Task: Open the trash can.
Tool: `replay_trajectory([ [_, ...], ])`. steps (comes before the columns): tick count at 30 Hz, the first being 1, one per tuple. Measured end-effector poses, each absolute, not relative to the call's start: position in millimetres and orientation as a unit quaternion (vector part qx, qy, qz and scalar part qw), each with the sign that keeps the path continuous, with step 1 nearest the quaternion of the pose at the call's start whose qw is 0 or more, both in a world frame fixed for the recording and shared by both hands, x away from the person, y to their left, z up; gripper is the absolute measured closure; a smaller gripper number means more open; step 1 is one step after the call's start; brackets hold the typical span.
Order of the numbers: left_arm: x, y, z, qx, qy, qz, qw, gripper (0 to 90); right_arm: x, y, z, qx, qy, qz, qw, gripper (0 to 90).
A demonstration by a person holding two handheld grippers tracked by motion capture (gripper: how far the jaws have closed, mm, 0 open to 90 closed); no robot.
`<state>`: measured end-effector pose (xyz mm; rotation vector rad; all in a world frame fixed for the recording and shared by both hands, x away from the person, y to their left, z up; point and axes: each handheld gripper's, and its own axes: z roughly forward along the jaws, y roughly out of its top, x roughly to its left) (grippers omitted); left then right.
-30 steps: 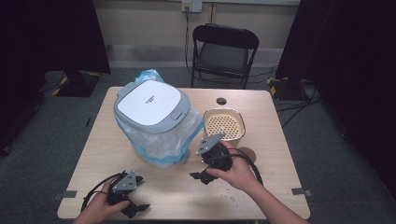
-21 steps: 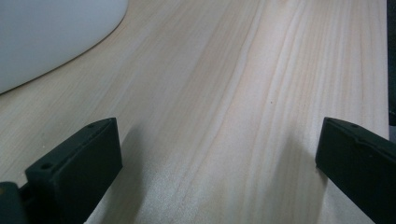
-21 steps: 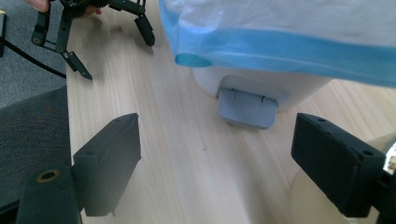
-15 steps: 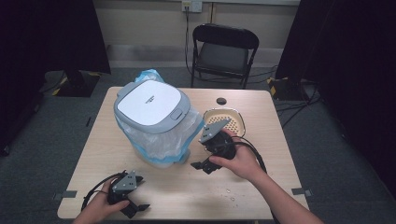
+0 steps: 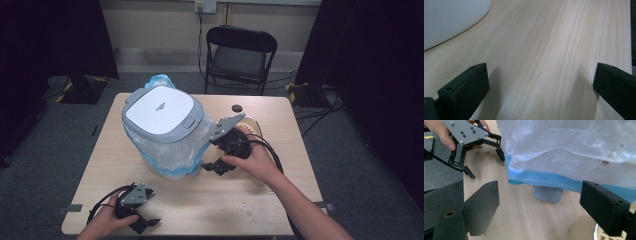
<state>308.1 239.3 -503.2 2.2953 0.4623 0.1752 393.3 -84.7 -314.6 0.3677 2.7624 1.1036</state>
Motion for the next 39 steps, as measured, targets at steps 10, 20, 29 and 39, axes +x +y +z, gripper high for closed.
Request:
replay_trajectory([
  [10, 308, 239, -503, 0.902, 0.181, 0.069, 0.386, 0.0, 400, -81, -300, 0.114, 0.924, 0.356, 0.077, 15.5],
  [20, 307, 239, -503, 0.902, 0.181, 0.068, 0.387, 0.0, 406, -82, -288, 0.113, 0.916, 0.378, 0.073, 15.5],
  [29, 307, 240, -503, 0.903, 0.178, 0.068, 0.385, 0.0, 411, -75, -284, 0.11, 0.915, 0.382, 0.07, 15.3],
  [39, 308, 240, -503, 0.904, 0.174, 0.066, 0.384, 0.0, 414, -68, -275, 0.108, 0.911, 0.391, 0.073, 15.2],
])
